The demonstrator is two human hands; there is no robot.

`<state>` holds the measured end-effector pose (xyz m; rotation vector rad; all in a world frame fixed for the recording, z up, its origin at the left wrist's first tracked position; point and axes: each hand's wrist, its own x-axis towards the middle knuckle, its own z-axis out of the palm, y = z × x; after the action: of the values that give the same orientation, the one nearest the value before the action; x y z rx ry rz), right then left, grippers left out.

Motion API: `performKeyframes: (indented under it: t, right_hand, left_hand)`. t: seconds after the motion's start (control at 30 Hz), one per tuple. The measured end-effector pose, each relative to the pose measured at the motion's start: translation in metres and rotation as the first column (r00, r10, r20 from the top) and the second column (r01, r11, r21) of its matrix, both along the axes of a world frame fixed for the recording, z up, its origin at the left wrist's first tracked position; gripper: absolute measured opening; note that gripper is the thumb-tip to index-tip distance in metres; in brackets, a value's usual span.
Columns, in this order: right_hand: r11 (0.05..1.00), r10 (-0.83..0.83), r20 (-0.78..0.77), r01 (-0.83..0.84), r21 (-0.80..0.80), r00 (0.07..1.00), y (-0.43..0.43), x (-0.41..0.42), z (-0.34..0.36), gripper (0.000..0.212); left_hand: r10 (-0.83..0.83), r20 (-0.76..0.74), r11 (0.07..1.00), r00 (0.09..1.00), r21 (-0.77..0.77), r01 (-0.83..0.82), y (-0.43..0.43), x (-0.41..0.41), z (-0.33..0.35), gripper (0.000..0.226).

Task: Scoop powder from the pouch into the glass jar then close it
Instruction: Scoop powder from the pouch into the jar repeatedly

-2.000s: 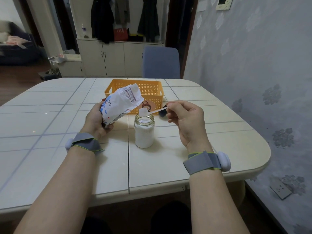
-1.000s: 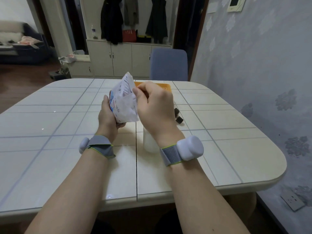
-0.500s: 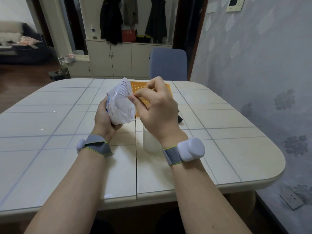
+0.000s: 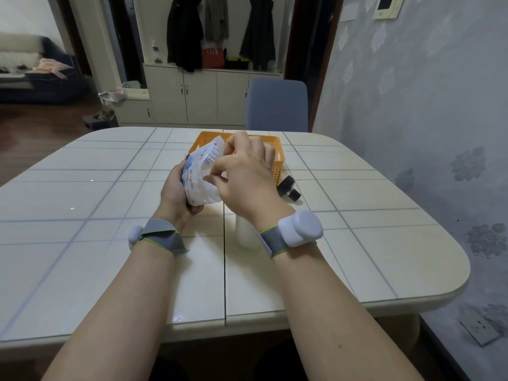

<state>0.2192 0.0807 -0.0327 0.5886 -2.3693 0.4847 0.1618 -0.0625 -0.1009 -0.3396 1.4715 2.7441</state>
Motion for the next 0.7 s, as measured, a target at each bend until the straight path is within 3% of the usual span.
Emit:
performKeyframes:
  t: [0.13, 0.3, 0.47, 0.6, 0.7]
  right_hand:
    - [0.997, -0.034, 0.211, 0.047, -0.056, 0.977, 0.001, -0.003, 0.002, 0.022]
    - [0.958, -0.132, 0.449, 0.231, -0.171, 0.884, 0.003, -0.005, 0.001, 0.031]
    - [0.870, -0.114, 0.510, 0.334, -0.363, 0.853, 0.009, -0.007, -0.002, 0.027]
    - [0.686, 0.117, 0.515, 0.306, -0.660, 0.849, 0.017, -0.005, -0.004, 0.046]
    - [0.576, 0.162, 0.490, 0.321, -0.752, 0.856, 0.024, -0.004, -0.006, 0.049]
  left_hand:
    - [0.003, 0.002, 1.000, 1.000, -0.012, -0.003, 0.001, -0.001, -0.003, 0.028]
    - [0.045, 0.021, 0.999, 0.999, -0.031, -0.044, 0.001, -0.001, -0.002, 0.033]
    - [0.078, 0.051, 0.995, 0.996, -0.059, -0.075, 0.000, -0.003, -0.003, 0.031]
    - [0.089, 0.058, 0.993, 0.994, -0.077, -0.084, -0.002, -0.001, -0.003, 0.033]
    - [0.099, 0.064, 0.990, 0.993, -0.112, -0.091, -0.004, -0.004, -0.005, 0.035]
